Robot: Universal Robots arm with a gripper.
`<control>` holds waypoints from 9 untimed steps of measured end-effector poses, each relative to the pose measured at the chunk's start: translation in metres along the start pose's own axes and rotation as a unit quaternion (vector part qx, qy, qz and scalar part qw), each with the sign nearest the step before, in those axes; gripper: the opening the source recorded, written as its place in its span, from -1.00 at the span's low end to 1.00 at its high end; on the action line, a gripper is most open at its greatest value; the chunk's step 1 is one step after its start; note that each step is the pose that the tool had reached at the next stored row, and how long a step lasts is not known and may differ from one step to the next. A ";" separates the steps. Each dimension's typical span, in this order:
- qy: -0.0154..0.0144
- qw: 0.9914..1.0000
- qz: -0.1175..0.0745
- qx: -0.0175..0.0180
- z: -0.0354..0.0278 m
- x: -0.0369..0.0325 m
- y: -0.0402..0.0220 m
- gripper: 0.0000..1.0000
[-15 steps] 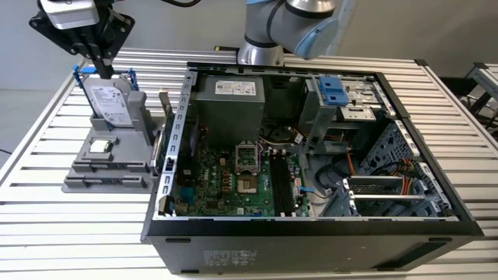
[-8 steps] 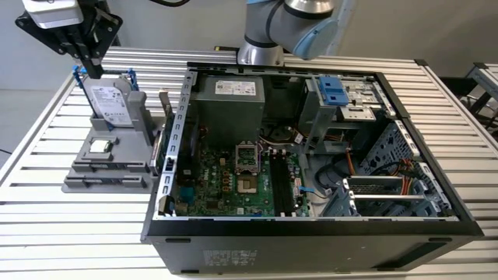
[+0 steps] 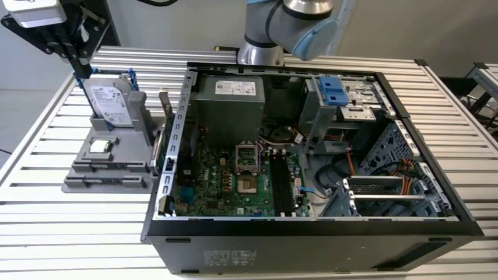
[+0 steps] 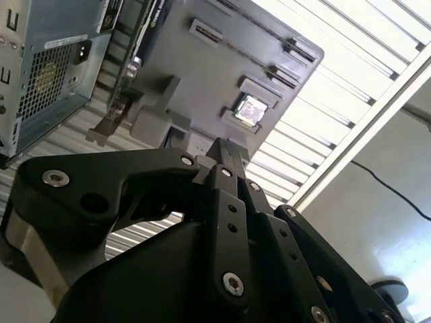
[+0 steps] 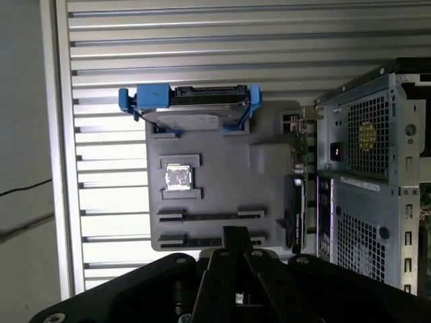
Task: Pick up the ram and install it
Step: 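Reach for the ram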
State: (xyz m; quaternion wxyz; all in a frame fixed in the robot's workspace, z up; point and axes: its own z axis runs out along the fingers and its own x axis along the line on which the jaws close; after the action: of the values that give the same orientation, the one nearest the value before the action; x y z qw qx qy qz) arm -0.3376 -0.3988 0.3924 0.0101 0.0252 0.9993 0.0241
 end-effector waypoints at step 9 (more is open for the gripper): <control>0.000 1.000 -0.001 0.000 -0.0002 0.0130 -0.0006 -1.00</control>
State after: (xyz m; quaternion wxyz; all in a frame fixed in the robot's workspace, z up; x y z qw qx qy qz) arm -0.3507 -0.3988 0.3923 0.0101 0.0241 0.9994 0.0242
